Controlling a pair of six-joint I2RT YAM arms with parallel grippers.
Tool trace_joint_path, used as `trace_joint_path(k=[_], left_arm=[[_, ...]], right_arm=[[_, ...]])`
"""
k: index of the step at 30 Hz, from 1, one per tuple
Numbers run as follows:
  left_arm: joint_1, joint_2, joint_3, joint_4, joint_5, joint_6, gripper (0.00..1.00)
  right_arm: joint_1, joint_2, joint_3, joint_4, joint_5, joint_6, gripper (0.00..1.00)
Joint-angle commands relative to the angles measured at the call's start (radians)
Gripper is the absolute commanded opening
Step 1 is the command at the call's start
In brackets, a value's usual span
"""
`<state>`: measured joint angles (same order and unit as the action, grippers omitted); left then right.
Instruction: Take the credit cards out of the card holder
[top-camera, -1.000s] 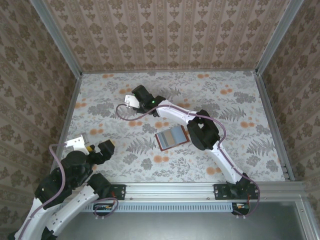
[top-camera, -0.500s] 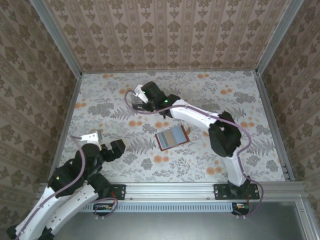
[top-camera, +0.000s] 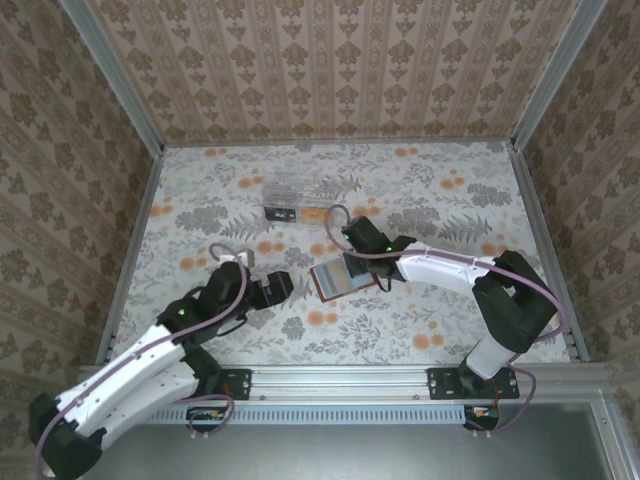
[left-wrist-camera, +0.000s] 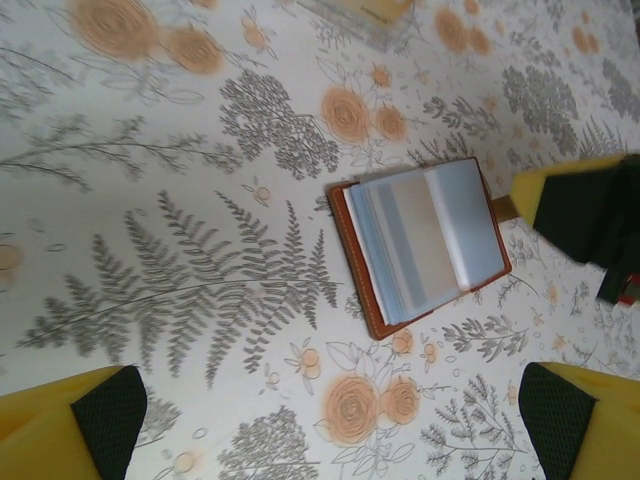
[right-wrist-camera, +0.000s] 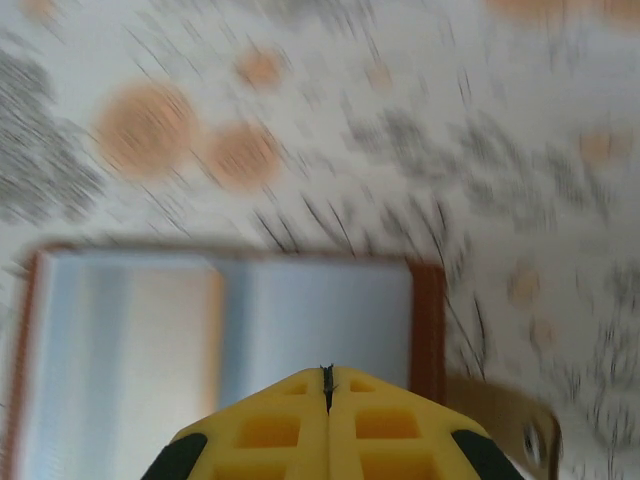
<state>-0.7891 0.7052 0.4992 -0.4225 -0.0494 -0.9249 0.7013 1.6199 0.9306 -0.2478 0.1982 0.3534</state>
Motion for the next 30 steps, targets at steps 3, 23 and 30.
trace_joint_path(k=[3,23,30], left_arm=[[0.007,0.162,0.029,0.165,0.090,-0.033,1.00],[0.045,0.449,0.066,0.310,0.207,0.006,0.89],[0.053,0.517,0.072,0.385,0.250,0.012,0.84]], right_arm=[[-0.076,-0.058,-0.129,0.068,-0.110,0.155,0.10],[0.013,-0.078,-0.279,0.235,-0.225,0.368,0.13],[0.038,-0.179,-0.251,0.150,-0.172,0.345,0.13]])
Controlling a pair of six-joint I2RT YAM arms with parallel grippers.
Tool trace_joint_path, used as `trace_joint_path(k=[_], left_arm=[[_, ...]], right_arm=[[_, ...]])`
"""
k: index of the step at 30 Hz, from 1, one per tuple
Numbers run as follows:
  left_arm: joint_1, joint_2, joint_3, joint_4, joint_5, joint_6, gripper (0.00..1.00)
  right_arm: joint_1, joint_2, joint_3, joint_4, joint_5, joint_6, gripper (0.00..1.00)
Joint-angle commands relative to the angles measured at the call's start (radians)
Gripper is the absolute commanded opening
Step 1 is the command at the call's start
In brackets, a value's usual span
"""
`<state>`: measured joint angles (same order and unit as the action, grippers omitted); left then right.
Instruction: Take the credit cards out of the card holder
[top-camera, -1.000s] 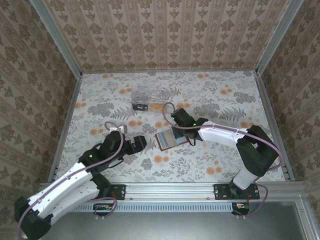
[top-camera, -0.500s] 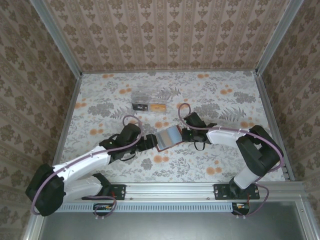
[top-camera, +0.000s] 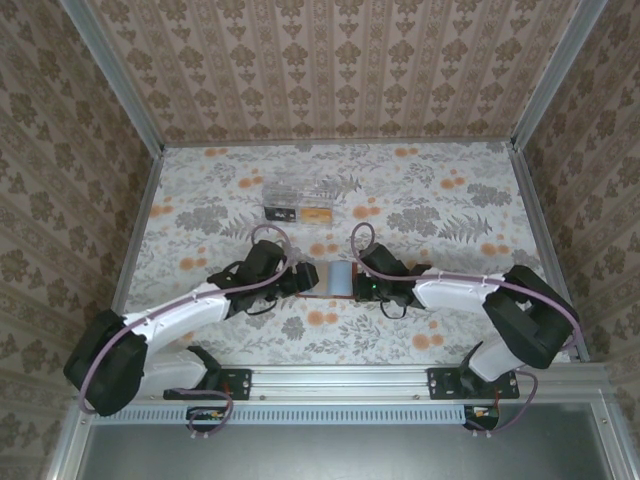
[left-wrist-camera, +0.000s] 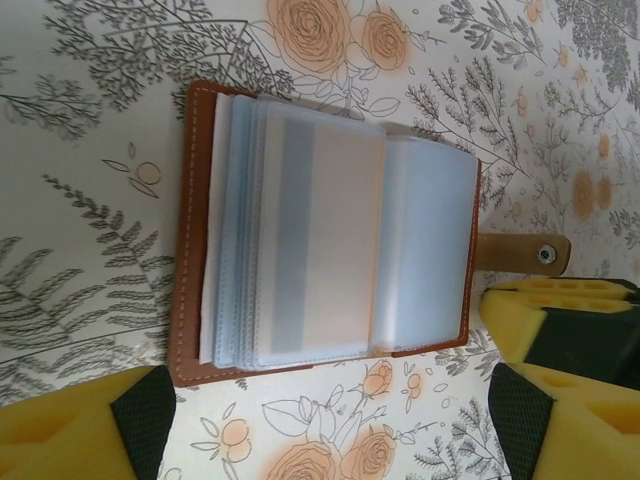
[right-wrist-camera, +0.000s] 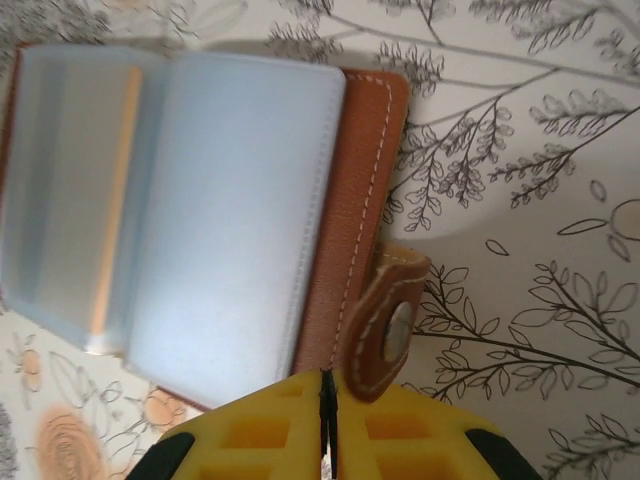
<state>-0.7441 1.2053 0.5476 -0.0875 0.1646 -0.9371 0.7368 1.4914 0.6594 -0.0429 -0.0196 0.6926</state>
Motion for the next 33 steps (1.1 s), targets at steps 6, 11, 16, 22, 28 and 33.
trace_joint_path(k=[6,11,16,22,28,33], left_arm=[[0.011,0.078,0.047,0.091,0.045,0.037,0.81],[0.017,0.137,0.069,0.121,0.060,0.049,0.75],[0.028,0.182,0.097,0.113,0.065,0.072,0.75],[0.031,0.222,0.087,0.150,0.087,0.068,0.75],[0.032,0.268,0.077,0.198,0.110,0.054,0.75],[0.029,0.302,0.077,0.219,0.127,0.046,0.75]], right_arm=[[0.000,-0.014,0.115,-0.111,0.078,-0.058,0.13],[-0.003,0.069,0.157,-0.080,0.067,-0.068,0.13],[-0.011,0.134,0.165,-0.060,0.056,-0.056,0.13],[-0.019,0.157,0.151,-0.046,0.053,-0.054,0.13],[-0.019,0.164,0.148,-0.036,0.040,-0.050,0.13],[-0.019,0.169,0.147,-0.035,0.036,-0.047,0.13]])
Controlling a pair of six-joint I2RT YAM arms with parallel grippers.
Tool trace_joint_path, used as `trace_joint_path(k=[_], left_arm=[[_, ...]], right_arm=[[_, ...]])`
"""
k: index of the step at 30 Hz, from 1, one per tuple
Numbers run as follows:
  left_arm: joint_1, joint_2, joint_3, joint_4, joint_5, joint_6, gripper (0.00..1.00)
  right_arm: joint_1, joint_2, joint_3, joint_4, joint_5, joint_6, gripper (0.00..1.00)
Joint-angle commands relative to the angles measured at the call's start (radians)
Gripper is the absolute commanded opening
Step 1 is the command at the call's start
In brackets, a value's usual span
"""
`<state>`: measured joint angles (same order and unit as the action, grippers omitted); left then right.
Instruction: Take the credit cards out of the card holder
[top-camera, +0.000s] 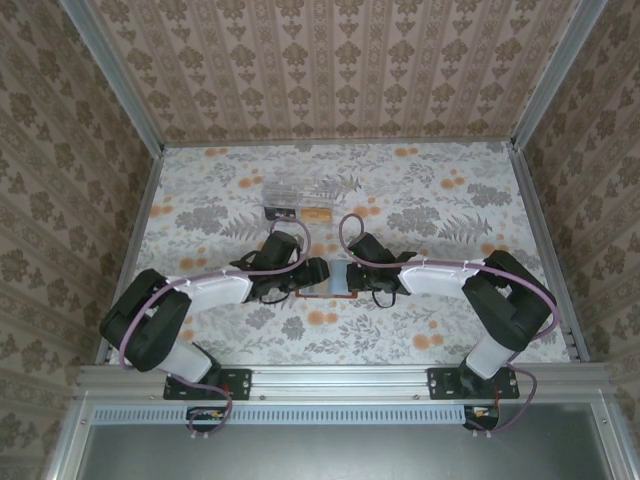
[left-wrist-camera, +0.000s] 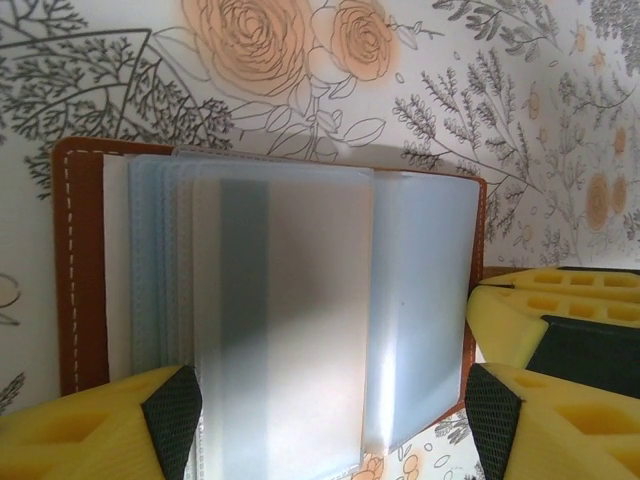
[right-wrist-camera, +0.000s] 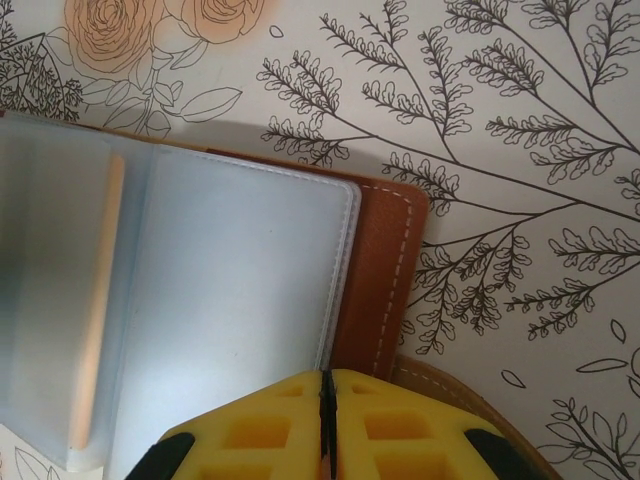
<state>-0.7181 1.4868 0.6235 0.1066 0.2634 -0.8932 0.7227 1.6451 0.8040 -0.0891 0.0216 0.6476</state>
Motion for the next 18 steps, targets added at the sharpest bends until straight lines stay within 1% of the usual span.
trace_joint_path(k=[1,5,9,13,16,18], left_arm=[[0.003,0.029,0.001,0.027,0.031,-0.002,0.74],[0.001,0.034,-0.001,0.036,0.036,-0.008,0.74],[-0.004,0.030,-0.001,0.040,0.046,-0.006,0.76],[-0.004,0.030,-0.013,0.079,0.072,-0.012,0.86],[-0.003,0.033,-0.017,0.106,0.091,-0.019,0.90],[-0.004,0.033,-0.023,0.125,0.102,-0.023,0.91]], right_arm=[[-0.006,0.016,0.004,0.012,-0.007,-0.001,0.13],[-0.005,0.018,0.007,0.009,-0.011,0.000,0.13],[-0.005,0.021,0.011,0.005,-0.011,-0.003,0.13],[-0.005,0.028,0.017,0.002,-0.008,-0.003,0.13],[-0.005,0.034,0.018,0.002,-0.009,-0.002,0.13],[-0.005,0.037,0.019,0.002,-0.012,0.000,0.13]])
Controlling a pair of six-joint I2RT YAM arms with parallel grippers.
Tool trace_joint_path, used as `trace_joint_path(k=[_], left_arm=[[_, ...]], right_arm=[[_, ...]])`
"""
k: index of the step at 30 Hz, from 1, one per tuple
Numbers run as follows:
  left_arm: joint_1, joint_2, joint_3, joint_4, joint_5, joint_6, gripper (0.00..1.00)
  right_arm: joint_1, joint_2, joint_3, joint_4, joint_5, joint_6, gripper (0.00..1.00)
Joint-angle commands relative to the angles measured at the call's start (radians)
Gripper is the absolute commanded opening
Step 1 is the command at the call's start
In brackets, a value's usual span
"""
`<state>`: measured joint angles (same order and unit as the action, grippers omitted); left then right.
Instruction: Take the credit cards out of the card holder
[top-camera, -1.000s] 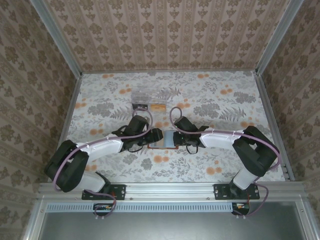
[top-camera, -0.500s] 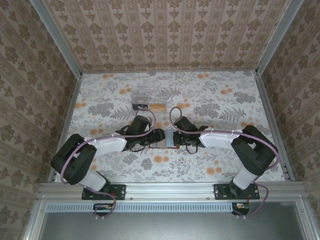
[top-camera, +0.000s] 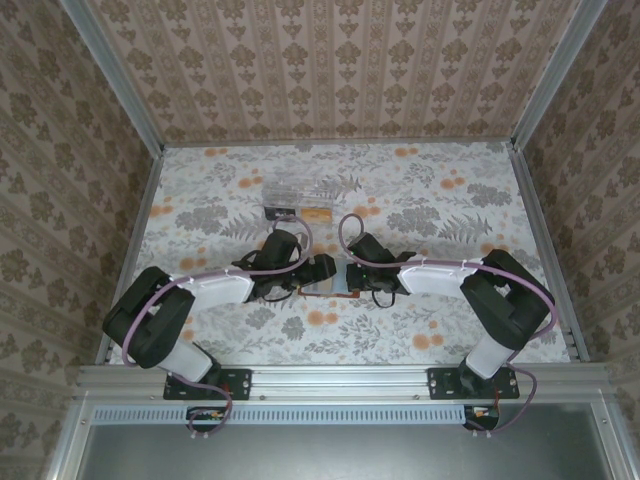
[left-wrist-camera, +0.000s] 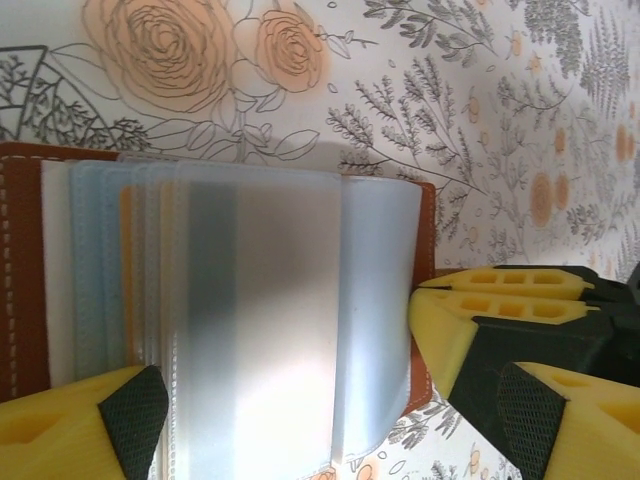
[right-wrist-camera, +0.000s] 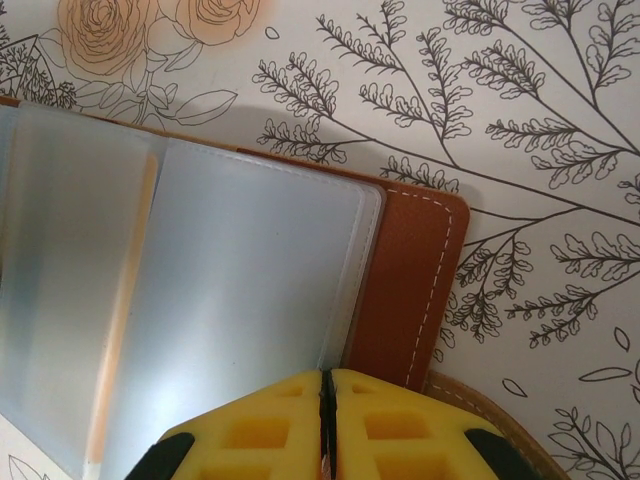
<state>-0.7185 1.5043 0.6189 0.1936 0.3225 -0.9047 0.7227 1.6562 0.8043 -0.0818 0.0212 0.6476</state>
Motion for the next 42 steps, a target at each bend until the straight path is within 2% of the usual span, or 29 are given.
trace_joint_path(k=[1,9,15,18,24,33,42], left_arm=[[-0.004,0.013,-0.022,0.046,0.047,-0.014,0.91],[-0.004,0.010,-0.036,0.125,0.096,-0.029,0.91],[-0.004,-0.017,-0.036,0.080,0.069,-0.014,0.94],[-0.002,-0.036,-0.036,0.050,0.054,-0.001,0.97],[-0.007,-0.033,-0.035,0.072,0.064,-0.004,0.94],[-0.088,0.050,0.054,0.101,0.078,-0.004,0.91],[-0.139,0.114,0.119,0.118,0.087,-0.009,0.90]], right_arm=[[-0.005,0.027,0.018,-0.004,-0.011,-0.001,0.13],[-0.005,0.029,0.016,-0.004,-0.010,0.002,0.13],[-0.008,0.013,0.015,-0.016,0.004,0.000,0.13],[-0.017,-0.031,0.005,-0.040,0.047,0.005,0.15],[-0.049,-0.168,-0.050,-0.042,0.098,0.015,0.17],[-0.060,-0.297,-0.092,-0.068,0.136,0.020,0.17],[-0.069,-0.321,-0.125,-0.070,0.135,0.026,0.18]])
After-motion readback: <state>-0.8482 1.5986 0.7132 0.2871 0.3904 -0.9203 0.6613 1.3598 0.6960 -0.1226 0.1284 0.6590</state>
